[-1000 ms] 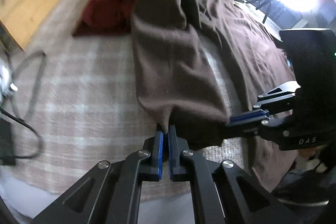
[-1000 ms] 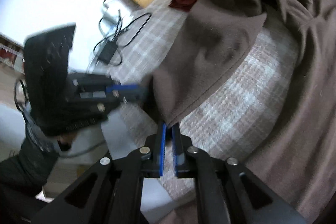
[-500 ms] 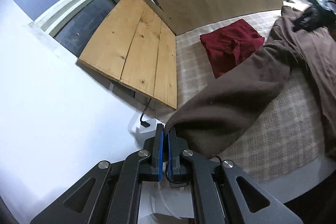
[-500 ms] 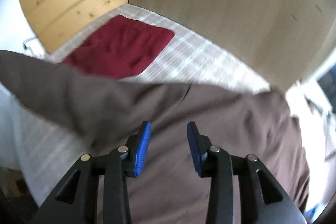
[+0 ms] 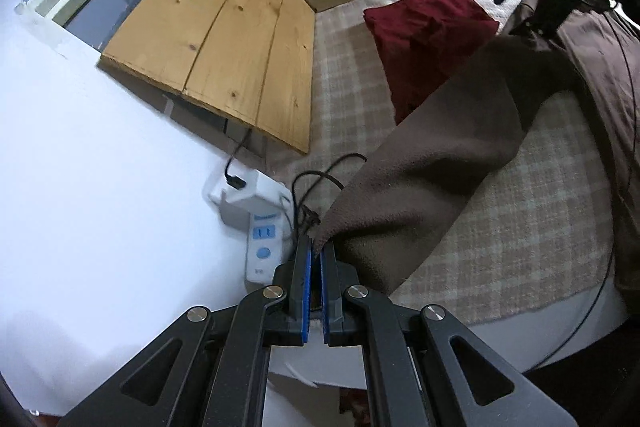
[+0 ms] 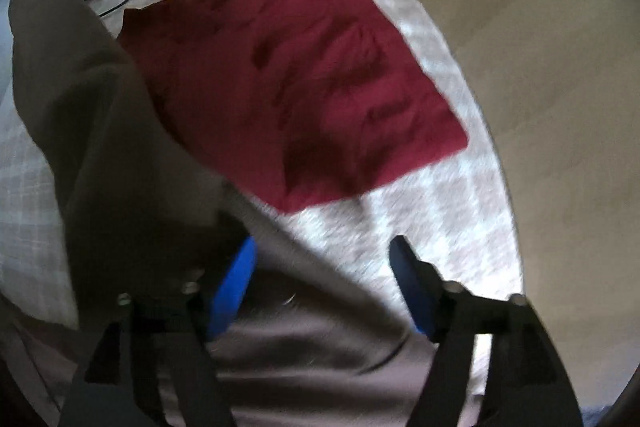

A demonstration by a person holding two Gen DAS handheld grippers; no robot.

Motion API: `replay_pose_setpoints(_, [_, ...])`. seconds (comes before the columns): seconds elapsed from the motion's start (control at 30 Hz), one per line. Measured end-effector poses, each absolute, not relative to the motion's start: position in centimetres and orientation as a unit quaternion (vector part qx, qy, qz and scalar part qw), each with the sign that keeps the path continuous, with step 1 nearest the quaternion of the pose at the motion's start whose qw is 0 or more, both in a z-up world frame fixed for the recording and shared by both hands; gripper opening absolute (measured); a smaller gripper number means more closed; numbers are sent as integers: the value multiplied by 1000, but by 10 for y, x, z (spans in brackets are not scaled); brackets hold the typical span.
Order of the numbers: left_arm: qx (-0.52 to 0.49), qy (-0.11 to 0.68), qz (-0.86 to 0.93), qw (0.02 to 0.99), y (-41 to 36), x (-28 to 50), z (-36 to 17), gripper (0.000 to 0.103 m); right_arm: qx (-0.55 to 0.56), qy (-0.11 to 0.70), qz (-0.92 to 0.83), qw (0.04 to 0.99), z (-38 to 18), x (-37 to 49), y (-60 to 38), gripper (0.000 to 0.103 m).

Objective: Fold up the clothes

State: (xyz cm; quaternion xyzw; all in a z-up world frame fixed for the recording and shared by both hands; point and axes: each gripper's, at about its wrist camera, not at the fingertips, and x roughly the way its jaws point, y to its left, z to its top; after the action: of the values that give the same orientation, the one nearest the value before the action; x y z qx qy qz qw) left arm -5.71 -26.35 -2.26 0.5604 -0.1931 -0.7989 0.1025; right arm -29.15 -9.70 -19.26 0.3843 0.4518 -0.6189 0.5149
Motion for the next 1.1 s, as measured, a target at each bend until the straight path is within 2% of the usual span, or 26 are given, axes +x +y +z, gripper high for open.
replay_pose_setpoints(0.1, [573,-194,-789,104,-259,-55,-27,3,394,436,-603,540,-189,-302,-95,70])
replay_pose_setpoints(0.3, [587,-195,-778,108,-256,-57,-31,3,381,463,-569,562,-195,-297,-92,70])
replay_pose_setpoints(0.37, [588,-197,-777,108,-254,-58,-31,3,380,464,-566,566,-193,-293,-89,56])
replay_pose_setpoints(0.43, [589,-199,-776,108,-253,-60,-32,3,379,464,-562,570,-191,-290,-87,27])
replay_pose_setpoints(0.5, [586,-203,-777,105,-249,-62,-30,3,379,464,-559,574,-189,-286,-84,5])
replay_pose_setpoints(0.67, [564,-211,-792,102,-238,-60,-16,3,362,448,-580,575,-171,-280,-69,4])
replay_pose_setpoints(0.77, [545,-209,-803,115,-241,-52,-3,3,348,402,-628,568,-148,-293,-51,4])
replay_pose_setpoints(0.87, [566,-174,-794,141,-273,-54,-21,3,359,352,-670,546,-145,-313,-49,3])
replay_pose_setpoints(1.0, [594,-168,-776,134,-285,-67,-55,3,356,396,-673,513,-166,-303,-69,3])
replay_pose_setpoints(1.1, [595,-159,-778,123,-285,-74,-55,3,363,420,-675,485,-177,-297,-78,4])
